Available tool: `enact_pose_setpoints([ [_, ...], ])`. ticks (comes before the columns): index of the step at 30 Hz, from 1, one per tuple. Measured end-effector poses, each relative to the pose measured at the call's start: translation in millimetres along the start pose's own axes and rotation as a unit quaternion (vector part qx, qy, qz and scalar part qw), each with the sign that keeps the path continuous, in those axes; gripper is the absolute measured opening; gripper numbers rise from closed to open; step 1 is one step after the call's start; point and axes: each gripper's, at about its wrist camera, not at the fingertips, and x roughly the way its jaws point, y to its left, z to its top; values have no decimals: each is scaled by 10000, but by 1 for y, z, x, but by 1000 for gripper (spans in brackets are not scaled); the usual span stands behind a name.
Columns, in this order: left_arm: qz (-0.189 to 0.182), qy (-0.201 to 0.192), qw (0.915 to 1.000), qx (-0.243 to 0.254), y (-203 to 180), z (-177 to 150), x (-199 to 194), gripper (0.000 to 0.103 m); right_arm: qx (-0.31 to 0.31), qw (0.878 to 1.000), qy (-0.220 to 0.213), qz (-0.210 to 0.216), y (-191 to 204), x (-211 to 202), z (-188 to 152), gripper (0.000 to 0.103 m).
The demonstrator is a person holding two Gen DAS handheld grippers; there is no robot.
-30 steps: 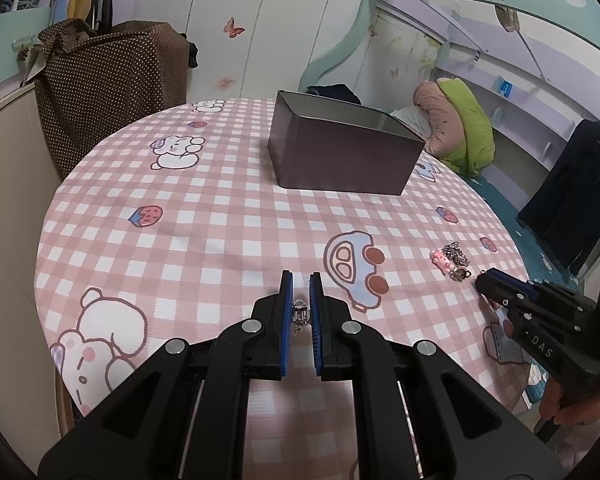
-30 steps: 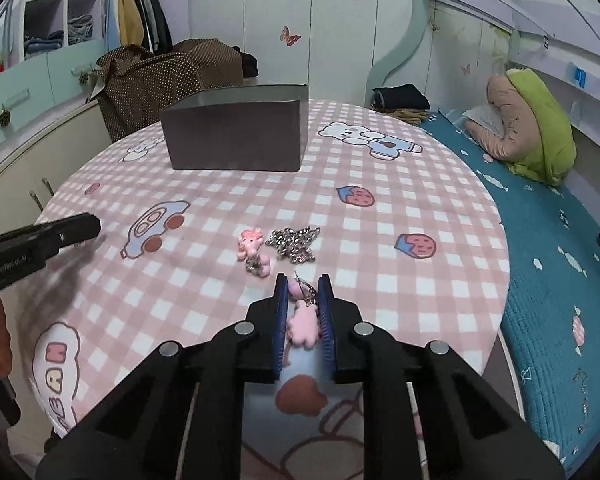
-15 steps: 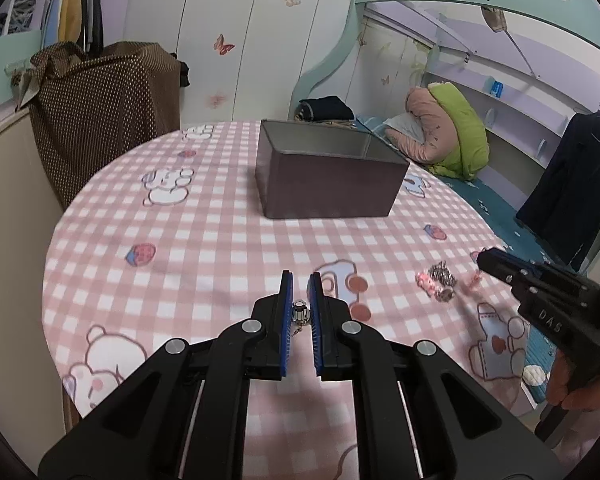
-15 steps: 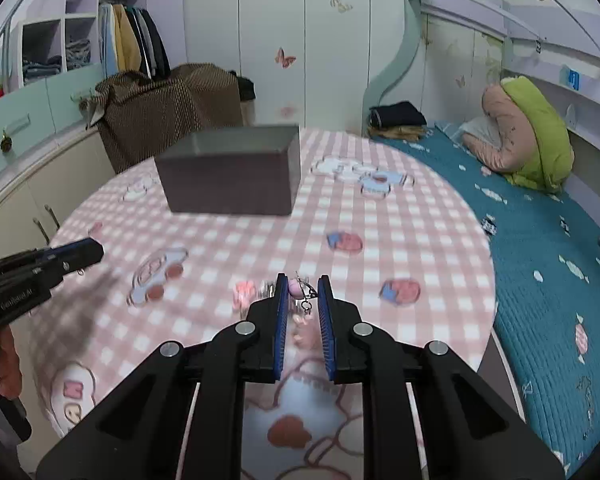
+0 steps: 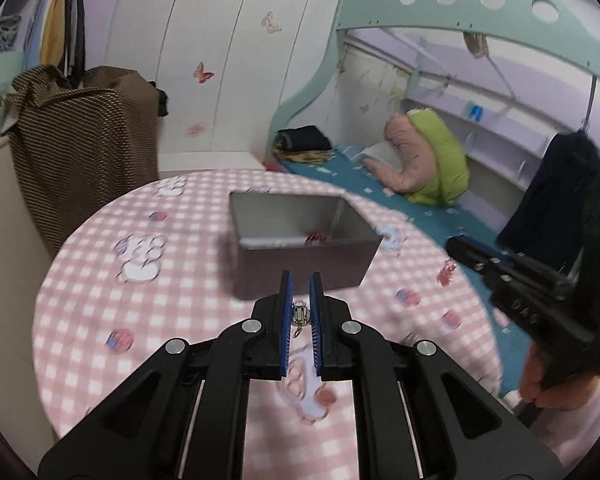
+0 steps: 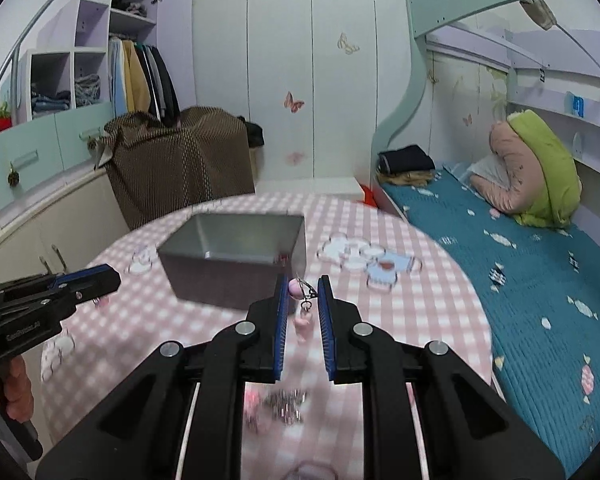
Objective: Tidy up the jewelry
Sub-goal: 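Carry both charms into the grey box and open both tools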
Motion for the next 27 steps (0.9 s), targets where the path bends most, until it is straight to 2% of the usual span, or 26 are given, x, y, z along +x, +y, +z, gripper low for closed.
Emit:
enact_pose_setpoints([
  [7,-556,-220,9978,-278,10,41,16,9,4,9988,-244,427,1,18,29,14],
  [12,-984,-102,9931,-632,26,62,39,9,127,9964,-197,815,-1,39,44,14],
  [15,-1250,41,9885,-848,35,71,53,9,160,9952,-74,968,-3,54,48,14],
  [19,-1686,294,9771,-1264,52,77,73,9,181,9920,132,1242,-4,68,50,14],
  [24,-1626,357,9769,-1341,58,83,84,9,169,9893,206,1431,-3,77,52,16],
  [27,-1401,387,9819,-1216,56,83,87,9,220,9885,227,1480,-5,79,54,26],
])
